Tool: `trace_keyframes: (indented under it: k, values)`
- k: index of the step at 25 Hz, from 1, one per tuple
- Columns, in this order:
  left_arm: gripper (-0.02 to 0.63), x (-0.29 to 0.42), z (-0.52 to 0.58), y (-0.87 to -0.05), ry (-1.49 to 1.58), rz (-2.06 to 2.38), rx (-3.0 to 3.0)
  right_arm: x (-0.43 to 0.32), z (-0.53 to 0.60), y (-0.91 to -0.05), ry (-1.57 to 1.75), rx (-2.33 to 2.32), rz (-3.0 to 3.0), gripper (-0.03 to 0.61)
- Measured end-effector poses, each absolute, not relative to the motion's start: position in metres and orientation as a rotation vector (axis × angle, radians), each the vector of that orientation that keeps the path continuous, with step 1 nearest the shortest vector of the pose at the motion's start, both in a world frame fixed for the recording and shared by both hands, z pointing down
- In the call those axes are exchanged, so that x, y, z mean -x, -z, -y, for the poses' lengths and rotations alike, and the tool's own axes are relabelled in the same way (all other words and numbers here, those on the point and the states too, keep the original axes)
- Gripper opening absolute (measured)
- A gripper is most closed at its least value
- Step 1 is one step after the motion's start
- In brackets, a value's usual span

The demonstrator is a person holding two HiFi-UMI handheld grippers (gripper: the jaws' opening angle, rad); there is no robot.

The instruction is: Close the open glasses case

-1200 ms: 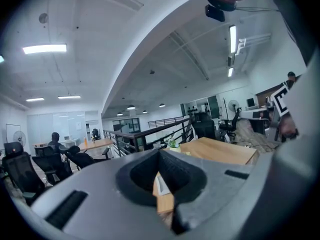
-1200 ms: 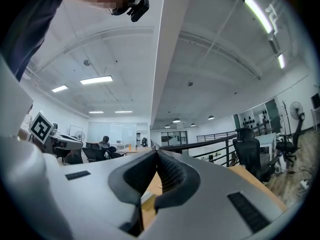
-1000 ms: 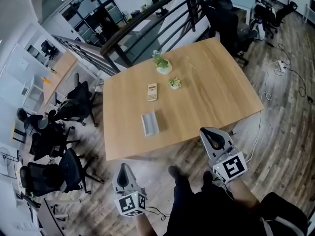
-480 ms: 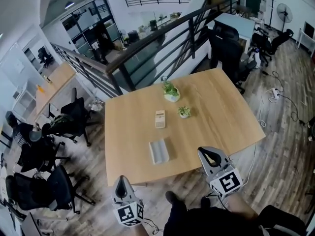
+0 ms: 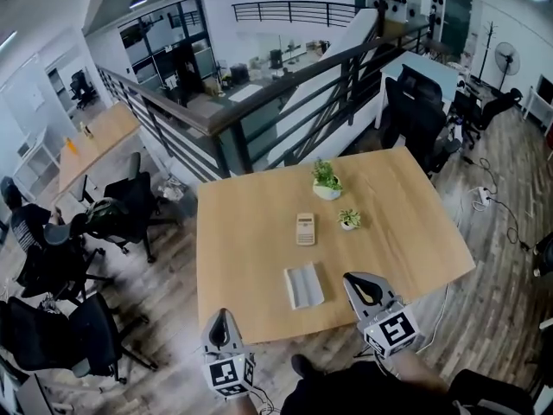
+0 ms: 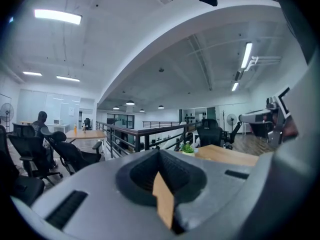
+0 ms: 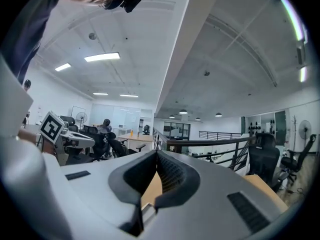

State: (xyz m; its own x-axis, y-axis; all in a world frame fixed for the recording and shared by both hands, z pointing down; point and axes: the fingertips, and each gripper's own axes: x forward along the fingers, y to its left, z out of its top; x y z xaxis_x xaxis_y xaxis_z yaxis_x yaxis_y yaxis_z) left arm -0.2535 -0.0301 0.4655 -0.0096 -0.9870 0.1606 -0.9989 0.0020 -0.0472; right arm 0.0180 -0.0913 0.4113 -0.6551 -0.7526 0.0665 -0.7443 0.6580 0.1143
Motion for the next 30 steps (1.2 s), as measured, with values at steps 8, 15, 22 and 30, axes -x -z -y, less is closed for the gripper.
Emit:
trace_keyframes:
  k: [8, 15, 22, 30]
  values:
    - [0.0, 0.268, 0.049, -0.47, -0.203, 2.131, -2.187, 0.012, 0.106, -0.419, 0.073, -1.278, 2.772, 0.015]
    - [0.0, 0.263, 0.07, -0.459, -0.229, 2.179, -2.168, 0.021, 0.132, -0.42, 0.07, -1.23, 2.821, 0.015]
    - [0.0, 0.243, 0.099, -0.451, -0.255, 2.213, -2.167, 0.014, 0.16, -0.421, 0.068, -1.213, 2.841, 0.015]
    - [0.0, 0.23, 0.106, -0.465, -0.293, 2.125, -2.182, 0.003, 0.17, -0.45, -0.07, -1.252, 2.797, 0.017]
